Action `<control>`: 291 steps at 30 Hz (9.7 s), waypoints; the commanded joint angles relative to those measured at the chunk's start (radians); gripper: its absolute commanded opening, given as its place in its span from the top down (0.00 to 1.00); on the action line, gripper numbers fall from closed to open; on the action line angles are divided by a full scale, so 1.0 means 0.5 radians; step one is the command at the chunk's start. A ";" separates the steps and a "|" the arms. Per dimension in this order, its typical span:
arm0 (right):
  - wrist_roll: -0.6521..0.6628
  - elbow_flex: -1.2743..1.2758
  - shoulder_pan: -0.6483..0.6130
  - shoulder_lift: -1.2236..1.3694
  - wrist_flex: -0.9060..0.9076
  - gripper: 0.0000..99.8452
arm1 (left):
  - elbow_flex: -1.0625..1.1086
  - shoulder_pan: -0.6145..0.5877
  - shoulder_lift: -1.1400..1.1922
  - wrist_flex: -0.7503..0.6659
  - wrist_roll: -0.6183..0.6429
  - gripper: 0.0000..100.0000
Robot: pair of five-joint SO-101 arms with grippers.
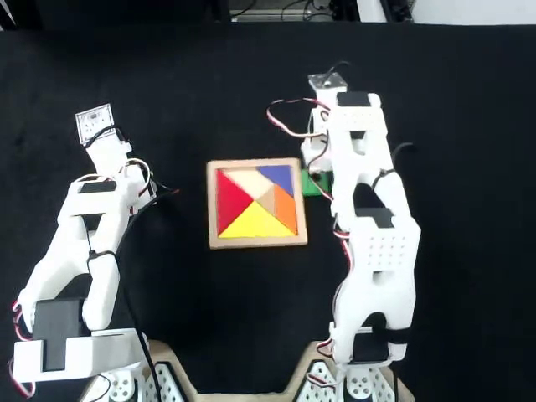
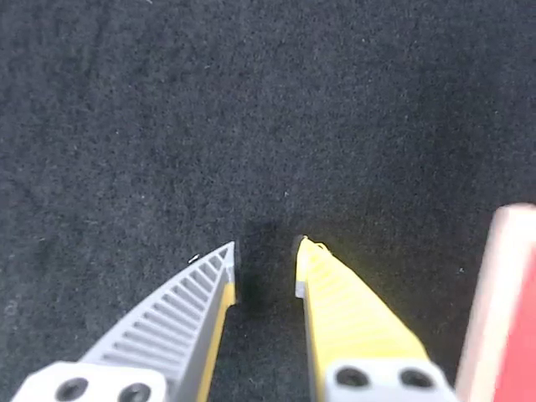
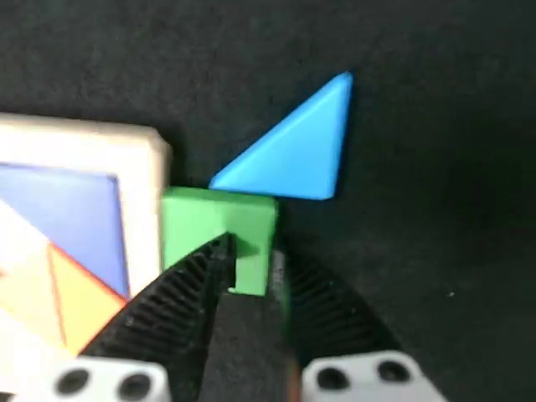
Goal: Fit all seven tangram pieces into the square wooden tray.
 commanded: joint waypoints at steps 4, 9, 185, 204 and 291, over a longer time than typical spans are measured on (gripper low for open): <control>0.018 -0.094 -0.025 -0.014 0.080 0.99 | -0.017 0.023 -0.009 -0.037 -0.021 0.87; 0.040 -0.112 -0.028 -0.017 0.144 0.99 | -0.017 0.023 -0.009 -0.037 -0.021 0.87; 0.568 -0.526 -0.801 0.121 0.163 0.94 | -0.011 0.023 -0.009 -0.077 -0.021 0.87; 0.694 -0.532 -0.878 0.115 0.270 0.71 | -0.014 0.023 -0.009 -0.077 -0.021 0.87; -0.095 -1.837 0.025 0.790 0.583 0.80 | -0.014 0.020 -0.009 -0.080 -0.021 0.87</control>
